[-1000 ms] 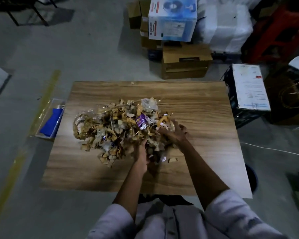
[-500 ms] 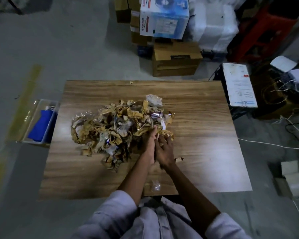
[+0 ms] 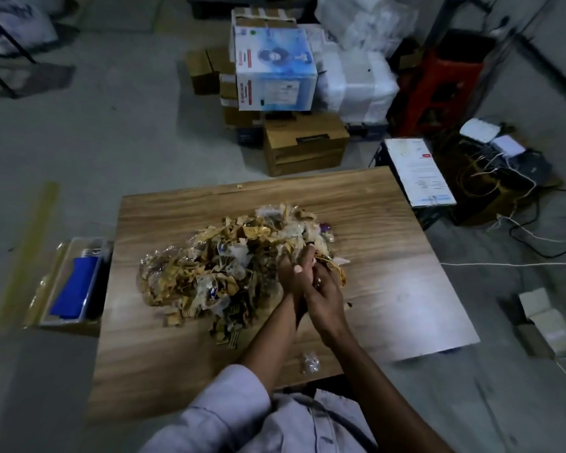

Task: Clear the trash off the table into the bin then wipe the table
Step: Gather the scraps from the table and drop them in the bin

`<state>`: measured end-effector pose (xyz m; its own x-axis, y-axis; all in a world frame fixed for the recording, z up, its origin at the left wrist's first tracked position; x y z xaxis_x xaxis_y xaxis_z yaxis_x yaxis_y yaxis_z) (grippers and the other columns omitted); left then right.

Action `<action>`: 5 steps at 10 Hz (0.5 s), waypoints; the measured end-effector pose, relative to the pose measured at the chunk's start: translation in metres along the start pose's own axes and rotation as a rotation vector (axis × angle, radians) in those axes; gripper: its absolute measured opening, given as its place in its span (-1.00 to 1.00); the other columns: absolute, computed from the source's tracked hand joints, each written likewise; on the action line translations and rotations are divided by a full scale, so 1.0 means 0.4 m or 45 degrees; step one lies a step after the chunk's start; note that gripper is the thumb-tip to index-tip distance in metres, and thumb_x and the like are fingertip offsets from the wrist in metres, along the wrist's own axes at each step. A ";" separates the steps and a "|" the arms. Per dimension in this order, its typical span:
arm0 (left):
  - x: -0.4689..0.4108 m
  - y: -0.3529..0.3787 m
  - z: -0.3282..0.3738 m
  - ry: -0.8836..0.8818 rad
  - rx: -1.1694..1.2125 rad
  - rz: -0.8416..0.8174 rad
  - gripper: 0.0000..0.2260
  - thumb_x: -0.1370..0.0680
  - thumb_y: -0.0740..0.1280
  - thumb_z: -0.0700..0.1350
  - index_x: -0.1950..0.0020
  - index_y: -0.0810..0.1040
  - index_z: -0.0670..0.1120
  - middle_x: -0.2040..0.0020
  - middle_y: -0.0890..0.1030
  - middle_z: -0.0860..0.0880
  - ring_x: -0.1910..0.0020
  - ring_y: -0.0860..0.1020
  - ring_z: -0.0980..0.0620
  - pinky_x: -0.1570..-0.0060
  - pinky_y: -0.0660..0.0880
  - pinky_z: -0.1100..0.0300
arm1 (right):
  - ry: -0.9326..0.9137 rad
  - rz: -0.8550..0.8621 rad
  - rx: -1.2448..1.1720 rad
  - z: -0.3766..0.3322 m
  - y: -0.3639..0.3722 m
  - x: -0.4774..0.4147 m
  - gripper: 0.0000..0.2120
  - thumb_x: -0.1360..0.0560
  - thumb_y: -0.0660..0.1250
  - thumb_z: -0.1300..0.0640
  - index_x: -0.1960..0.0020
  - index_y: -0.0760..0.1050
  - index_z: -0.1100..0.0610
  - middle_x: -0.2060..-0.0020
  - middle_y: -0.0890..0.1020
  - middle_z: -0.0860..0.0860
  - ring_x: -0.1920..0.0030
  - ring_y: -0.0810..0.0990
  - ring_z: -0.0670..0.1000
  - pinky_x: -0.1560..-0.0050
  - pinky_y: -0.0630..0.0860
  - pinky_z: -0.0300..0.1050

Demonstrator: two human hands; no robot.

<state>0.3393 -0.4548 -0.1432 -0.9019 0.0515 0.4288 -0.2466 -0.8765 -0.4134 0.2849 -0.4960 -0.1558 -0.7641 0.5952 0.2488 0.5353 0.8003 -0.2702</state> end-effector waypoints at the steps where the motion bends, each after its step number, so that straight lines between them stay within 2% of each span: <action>1: -0.032 0.004 0.033 -0.380 0.972 -0.307 -0.86 -0.59 0.41 -0.09 -0.08 0.51 -0.08 -0.20 0.64 -0.12 0.05 0.61 0.02 0.06 0.58 0.19 | -0.042 0.223 -0.108 0.000 -0.014 0.025 -0.83 -0.59 0.38 -0.15 -0.14 0.55 -0.14 -0.08 0.63 -0.17 -0.09 0.63 -0.18 -0.08 0.65 -0.01; 2: -0.051 -0.008 0.030 -0.258 0.669 -0.150 -0.54 -0.57 0.44 -0.08 -0.41 0.40 -0.16 -0.30 0.54 -0.08 -0.12 0.52 0.00 -0.01 0.53 0.26 | 0.012 0.417 -0.271 0.003 -0.040 0.035 -0.78 -0.56 0.39 -0.20 -0.09 0.49 -0.12 -0.04 0.65 -0.13 -0.07 0.67 -0.06 -0.01 0.68 0.20; 3: -0.041 -0.058 0.028 -0.293 0.481 -0.442 -0.30 -0.56 0.41 0.14 -0.58 0.21 -0.10 -0.43 0.40 -0.02 -0.34 0.44 -0.07 -0.27 0.41 0.07 | 0.184 0.451 -0.473 0.003 -0.070 0.024 -0.66 -0.54 0.32 -0.31 -0.13 0.41 -0.10 -0.13 0.59 0.00 -0.12 0.65 0.10 -0.05 0.65 0.31; 4: -0.042 -0.113 0.027 -0.230 0.210 -0.825 -0.27 -0.52 0.39 0.19 -0.61 0.19 0.02 -0.49 0.30 0.05 -0.42 0.35 -0.05 -0.30 0.43 0.22 | 0.429 0.324 -0.852 -0.014 -0.095 0.025 -0.51 -0.56 0.27 -0.32 -0.29 0.40 0.01 -0.16 0.62 0.08 -0.14 0.62 0.19 -0.03 0.63 0.20; 5: -0.034 -0.137 0.022 -0.106 -0.074 -1.144 -0.21 -0.48 0.43 0.15 -0.62 0.20 -0.03 -0.65 0.06 -0.05 -0.52 0.24 -0.04 -0.45 0.29 0.22 | 0.559 0.179 -1.025 -0.038 -0.106 0.033 -0.49 -0.58 0.18 -0.34 -0.32 0.47 0.00 -0.10 0.62 0.02 -0.12 0.56 0.13 -0.11 0.51 0.12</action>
<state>0.3684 -0.4117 -0.1192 -0.3329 0.6683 0.6653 -0.8652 -0.4970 0.0663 0.2575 -0.5209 -0.1269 -0.5565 0.5335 0.6370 0.8269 0.4307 0.3617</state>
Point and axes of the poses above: each hand's wrist, its own x-axis away from the middle knuckle, its own y-axis out of the palm, z = x × y, the point moved 1 cm from there along -x, towards the middle knuckle
